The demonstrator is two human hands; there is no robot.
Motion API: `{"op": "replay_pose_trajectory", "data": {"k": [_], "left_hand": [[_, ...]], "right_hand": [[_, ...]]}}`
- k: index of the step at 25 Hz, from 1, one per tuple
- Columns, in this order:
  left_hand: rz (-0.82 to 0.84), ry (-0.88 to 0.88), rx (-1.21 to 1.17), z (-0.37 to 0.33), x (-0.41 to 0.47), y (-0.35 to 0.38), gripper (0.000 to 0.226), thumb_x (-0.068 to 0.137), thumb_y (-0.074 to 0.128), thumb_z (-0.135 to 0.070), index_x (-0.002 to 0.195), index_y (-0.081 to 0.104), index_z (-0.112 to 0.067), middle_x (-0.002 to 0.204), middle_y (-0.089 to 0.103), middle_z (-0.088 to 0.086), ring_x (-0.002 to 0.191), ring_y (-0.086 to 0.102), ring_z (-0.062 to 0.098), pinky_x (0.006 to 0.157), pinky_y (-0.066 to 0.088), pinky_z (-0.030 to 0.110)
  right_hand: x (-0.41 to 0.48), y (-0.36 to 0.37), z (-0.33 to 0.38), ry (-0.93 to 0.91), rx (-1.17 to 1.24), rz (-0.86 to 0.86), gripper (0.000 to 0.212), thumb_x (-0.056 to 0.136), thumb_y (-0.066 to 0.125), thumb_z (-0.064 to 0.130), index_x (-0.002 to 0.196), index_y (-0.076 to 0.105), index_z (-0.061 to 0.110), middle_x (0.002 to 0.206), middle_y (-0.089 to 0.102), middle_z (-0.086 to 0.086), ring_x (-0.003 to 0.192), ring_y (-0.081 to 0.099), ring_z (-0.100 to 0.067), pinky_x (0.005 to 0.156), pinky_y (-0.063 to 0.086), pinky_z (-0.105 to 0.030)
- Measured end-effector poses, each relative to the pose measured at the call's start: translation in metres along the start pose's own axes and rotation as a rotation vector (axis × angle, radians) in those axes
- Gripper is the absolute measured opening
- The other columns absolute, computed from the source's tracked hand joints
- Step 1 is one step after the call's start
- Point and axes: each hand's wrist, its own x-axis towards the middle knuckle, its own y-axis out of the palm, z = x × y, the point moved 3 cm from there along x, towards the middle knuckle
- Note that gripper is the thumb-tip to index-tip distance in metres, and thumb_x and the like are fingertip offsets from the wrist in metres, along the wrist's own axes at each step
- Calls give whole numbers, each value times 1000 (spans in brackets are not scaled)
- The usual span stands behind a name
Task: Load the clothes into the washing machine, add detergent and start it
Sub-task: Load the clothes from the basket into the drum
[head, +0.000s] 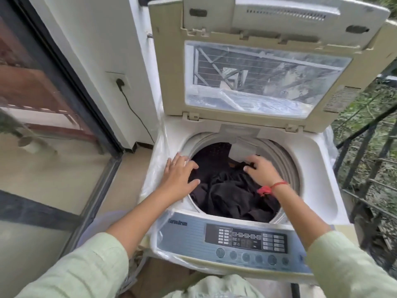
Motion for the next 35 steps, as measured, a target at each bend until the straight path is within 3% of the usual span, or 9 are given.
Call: {"op": "replay_pose_trajectory", "data": {"k": [3, 5, 7, 11, 16, 23, 28, 32, 35], "left_hand": [[-280, -26, -71, 17, -36, -44, 37, 86, 59, -36, 121, 51, -26, 144, 36, 3, 145, 9, 24, 113, -8, 43], [-424, -121, 21, 59, -82, -60, 38, 87, 59, -37, 121, 53, -23, 142, 40, 3, 143, 16, 26, 111, -11, 48], [-389, -284, 46, 123, -133, -60, 42, 88, 57, -39, 125, 50, -21, 143, 38, 5, 143, 14, 27, 112, -6, 55], [-303, -568, -18, 237, -234, -48, 51, 81, 62, -38, 126, 52, -16, 138, 44, 12, 139, 23, 37, 107, 13, 66], [-146, -718, -149, 345, -322, -15, 47, 72, 70, -31, 112, 58, -10, 117, 56, 17, 122, 44, 46, 98, 36, 56], [47, -734, -304, 447, -347, 89, 34, 78, 63, -7, 112, 60, -5, 108, 57, 20, 104, 55, 40, 90, 44, 43], [446, -488, -337, 487, -323, 230, 36, 86, 42, -12, 122, 47, -8, 120, 47, 13, 112, 49, 33, 88, 43, 41], [543, -378, -41, 525, -302, 324, 38, 87, 48, -15, 124, 44, -14, 127, 45, 8, 125, 41, 27, 106, 27, 34], [419, -334, 223, 539, -299, 363, 39, 76, 60, -31, 112, 57, -19, 120, 59, 3, 125, 49, 22, 107, 30, 40]], "right_hand": [[-28, -39, 70, -119, 275, -212, 28, 89, 61, 22, 116, 62, 16, 113, 64, 0, 99, 62, -16, 90, 47, -30], [-56, -26, 133, -321, 222, -213, 22, 90, 59, 22, 111, 64, 16, 107, 66, 1, 94, 63, -17, 87, 48, -32], [-76, 11, 192, -521, 76, -160, 26, 88, 59, 27, 112, 63, 17, 104, 65, -2, 96, 61, -24, 87, 49, -39], [-96, 108, 298, -738, -21, 19, 34, 87, 58, 30, 119, 59, 17, 117, 59, -3, 106, 56, -24, 92, 46, -38], [-97, 242, 369, -642, -115, 301, 38, 86, 62, 24, 123, 57, 16, 121, 55, -8, 112, 52, -31, 100, 41, -40], [-82, 454, 330, -327, -399, 740, 45, 89, 50, 13, 134, 49, 16, 130, 49, -15, 119, 49, -35, 100, 39, -36], [-72, 609, 257, -304, -508, 855, 48, 86, 43, 3, 133, 48, 13, 123, 50, -15, 114, 50, -34, 93, 41, -37], [-59, 728, 207, -511, -582, 865, 52, 84, 47, 2, 135, 42, 10, 131, 45, -14, 123, 43, -33, 99, 39, -38], [-55, 798, 182, -869, -876, 870, 68, 91, 47, 13, 149, 11, 12, 156, 16, -12, 143, 18, -31, 116, 12, -46]]}}
